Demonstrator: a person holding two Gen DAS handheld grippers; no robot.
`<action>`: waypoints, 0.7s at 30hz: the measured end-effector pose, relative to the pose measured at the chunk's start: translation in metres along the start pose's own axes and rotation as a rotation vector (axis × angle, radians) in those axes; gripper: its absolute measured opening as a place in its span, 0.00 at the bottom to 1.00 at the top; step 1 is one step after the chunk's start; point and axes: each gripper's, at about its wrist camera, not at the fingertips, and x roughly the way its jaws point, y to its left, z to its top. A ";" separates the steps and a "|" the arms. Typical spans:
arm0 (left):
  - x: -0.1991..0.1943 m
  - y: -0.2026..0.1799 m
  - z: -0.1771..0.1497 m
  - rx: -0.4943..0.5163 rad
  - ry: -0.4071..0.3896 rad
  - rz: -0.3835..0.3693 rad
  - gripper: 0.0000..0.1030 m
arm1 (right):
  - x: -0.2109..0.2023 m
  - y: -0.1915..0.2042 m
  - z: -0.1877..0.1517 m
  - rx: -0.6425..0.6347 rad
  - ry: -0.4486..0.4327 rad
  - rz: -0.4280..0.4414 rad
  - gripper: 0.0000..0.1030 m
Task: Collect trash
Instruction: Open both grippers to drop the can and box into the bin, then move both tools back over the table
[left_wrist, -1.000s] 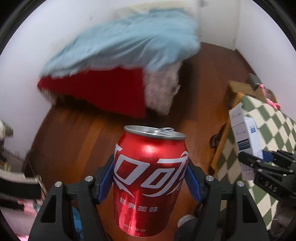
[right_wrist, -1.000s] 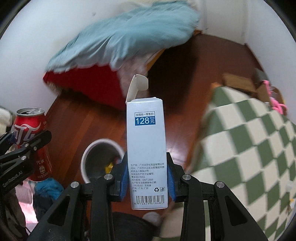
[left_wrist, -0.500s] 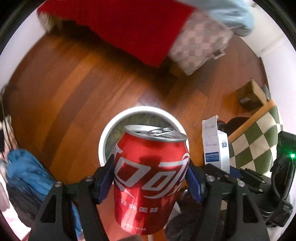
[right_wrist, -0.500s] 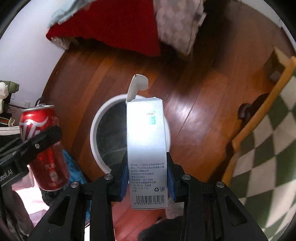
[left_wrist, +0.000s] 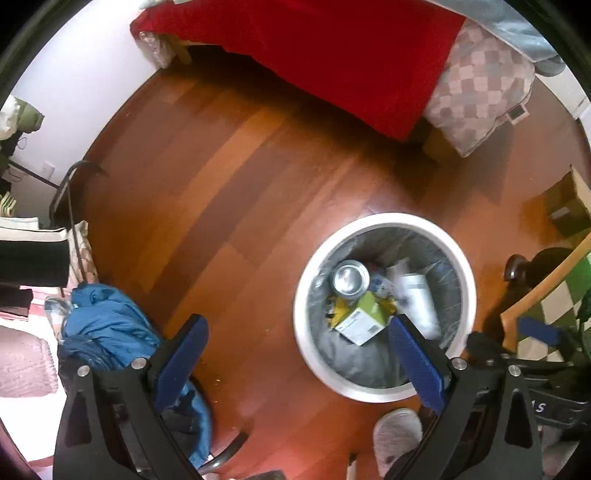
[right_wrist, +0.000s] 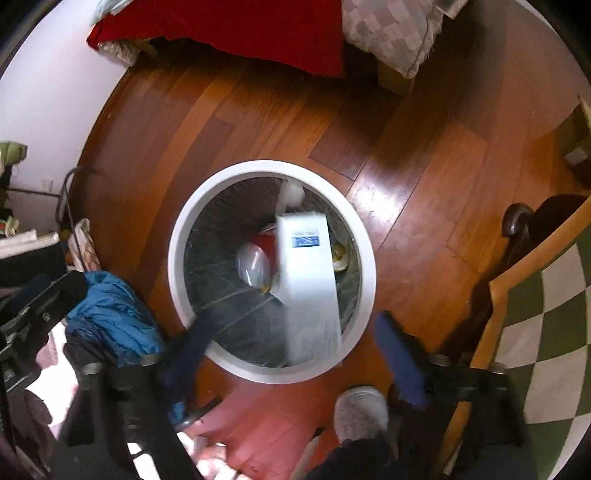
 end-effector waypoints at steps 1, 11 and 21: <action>0.000 0.003 -0.003 -0.002 0.000 0.012 0.97 | -0.002 0.003 -0.002 -0.013 0.000 -0.035 0.97; -0.014 0.009 -0.018 -0.001 -0.022 0.038 0.97 | -0.030 -0.005 -0.021 -0.019 -0.037 -0.133 0.98; -0.054 0.005 -0.040 0.009 -0.082 0.021 0.97 | -0.081 -0.004 -0.045 -0.010 -0.108 -0.131 0.98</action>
